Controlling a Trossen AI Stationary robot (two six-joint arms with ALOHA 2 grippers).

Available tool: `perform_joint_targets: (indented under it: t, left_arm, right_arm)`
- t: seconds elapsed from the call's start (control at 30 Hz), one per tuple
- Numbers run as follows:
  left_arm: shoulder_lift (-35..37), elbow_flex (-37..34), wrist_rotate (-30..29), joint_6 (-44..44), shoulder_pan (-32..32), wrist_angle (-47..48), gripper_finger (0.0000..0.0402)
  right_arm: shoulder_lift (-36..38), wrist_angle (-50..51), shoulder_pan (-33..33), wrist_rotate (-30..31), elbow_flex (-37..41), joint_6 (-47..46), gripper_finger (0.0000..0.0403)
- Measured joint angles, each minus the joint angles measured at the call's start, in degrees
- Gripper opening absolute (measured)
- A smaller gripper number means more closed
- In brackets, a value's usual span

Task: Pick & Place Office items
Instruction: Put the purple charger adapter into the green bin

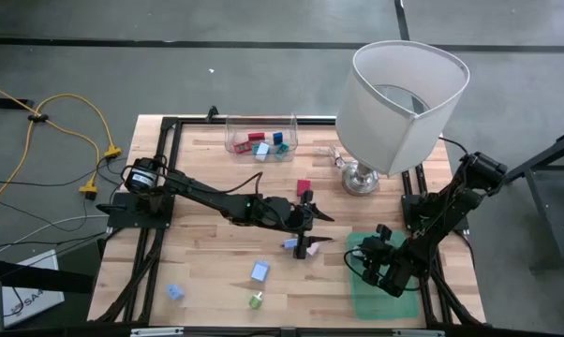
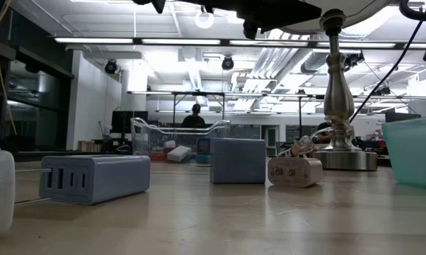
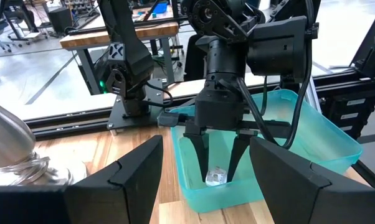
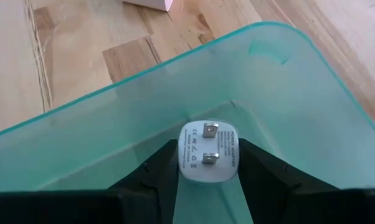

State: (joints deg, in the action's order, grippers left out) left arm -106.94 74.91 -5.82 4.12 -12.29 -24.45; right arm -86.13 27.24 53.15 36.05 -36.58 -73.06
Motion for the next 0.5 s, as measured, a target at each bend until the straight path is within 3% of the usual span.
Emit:
perform_joint_targets:
  t: [0.33, 0.5]
  left_arm:
    - [0.0, 0.0, 0.0, 0.0, 0.0, 0.0, 0.0232]
    - [0.0, 0.0, 0.0, 0.0, 0.0, 0.0, 0.0232]
  right_arm:
    - [0.07, -0.94, 0.0, -1.48, 0.0, 0.87, 0.014]
    - [0.02, -0.87, -0.01, -1.56, 0.0, 0.55, 0.0174]
